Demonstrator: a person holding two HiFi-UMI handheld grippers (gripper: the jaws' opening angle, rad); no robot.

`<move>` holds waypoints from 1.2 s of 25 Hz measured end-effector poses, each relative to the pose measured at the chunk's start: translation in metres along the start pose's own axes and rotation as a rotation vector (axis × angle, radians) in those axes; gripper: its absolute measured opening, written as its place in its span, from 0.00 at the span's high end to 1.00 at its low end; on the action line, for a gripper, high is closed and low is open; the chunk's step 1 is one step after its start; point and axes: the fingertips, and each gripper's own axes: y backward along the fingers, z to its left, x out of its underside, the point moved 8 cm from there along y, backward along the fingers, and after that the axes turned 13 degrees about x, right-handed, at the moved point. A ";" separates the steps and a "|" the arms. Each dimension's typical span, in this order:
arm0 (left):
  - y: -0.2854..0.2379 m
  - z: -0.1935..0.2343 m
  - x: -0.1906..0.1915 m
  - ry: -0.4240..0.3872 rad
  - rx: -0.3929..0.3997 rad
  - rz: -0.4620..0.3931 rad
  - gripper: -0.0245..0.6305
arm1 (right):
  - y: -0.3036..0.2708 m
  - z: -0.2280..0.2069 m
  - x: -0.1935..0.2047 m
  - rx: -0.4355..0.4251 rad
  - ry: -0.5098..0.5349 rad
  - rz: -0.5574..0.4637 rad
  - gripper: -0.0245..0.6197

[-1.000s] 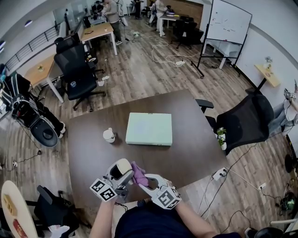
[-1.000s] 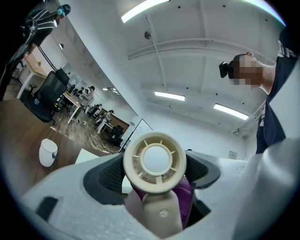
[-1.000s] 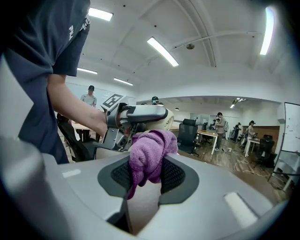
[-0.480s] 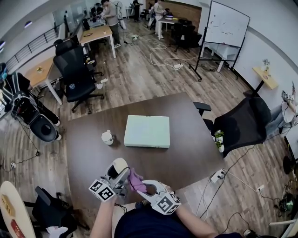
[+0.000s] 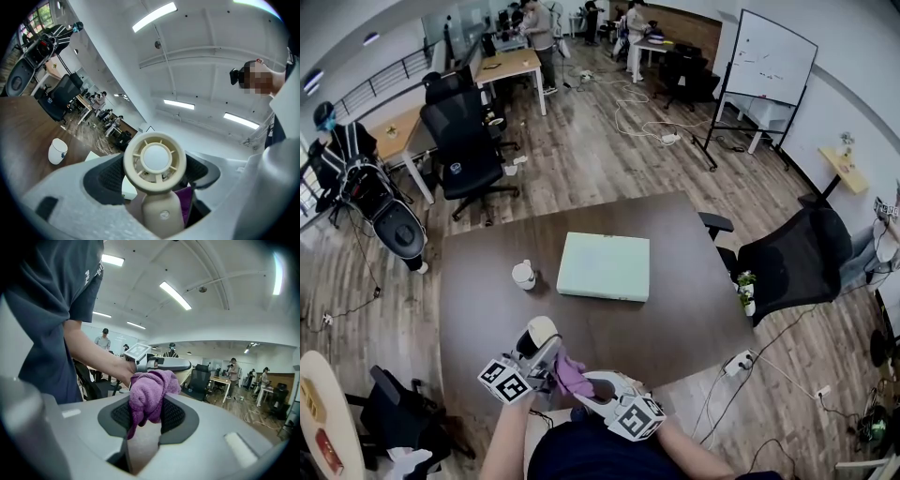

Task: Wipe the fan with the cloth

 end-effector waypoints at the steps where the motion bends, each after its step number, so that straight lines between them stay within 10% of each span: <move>1: 0.001 0.000 -0.001 0.000 -0.001 -0.001 0.38 | 0.000 0.000 -0.001 -0.005 0.000 -0.001 0.76; 30: 0.028 -0.001 -0.029 0.101 0.081 -0.088 0.38 | -0.038 -0.017 0.007 0.010 -0.251 0.092 0.76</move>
